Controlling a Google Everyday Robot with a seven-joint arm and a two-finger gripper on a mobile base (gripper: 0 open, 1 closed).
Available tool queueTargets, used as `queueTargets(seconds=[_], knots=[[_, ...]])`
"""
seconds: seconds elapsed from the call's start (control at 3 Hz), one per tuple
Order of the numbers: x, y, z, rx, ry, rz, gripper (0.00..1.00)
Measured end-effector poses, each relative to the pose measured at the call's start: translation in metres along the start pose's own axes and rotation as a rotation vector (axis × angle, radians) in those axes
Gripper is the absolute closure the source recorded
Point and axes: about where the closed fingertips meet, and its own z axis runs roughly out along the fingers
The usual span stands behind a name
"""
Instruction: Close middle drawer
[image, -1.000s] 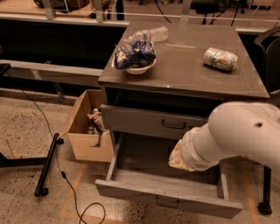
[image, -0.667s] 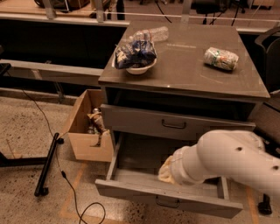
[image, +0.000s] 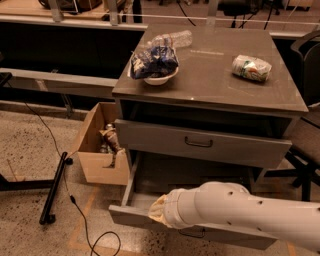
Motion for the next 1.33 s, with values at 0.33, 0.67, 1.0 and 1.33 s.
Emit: queueTargets(seconds=[0.33,0.67,1.0,1.33], knots=[[-0.001,0.012,0.057,-0.005,-0.05,-0.006,1.0],[-0.007,0.008,0.097,0.026,-0.103,0.0,1.0],[-0.004,0.008,0.129,0.04,-0.121,0.017,1.0],[0.002,0.027,0.146,0.012,-0.114,0.029,1.0]])
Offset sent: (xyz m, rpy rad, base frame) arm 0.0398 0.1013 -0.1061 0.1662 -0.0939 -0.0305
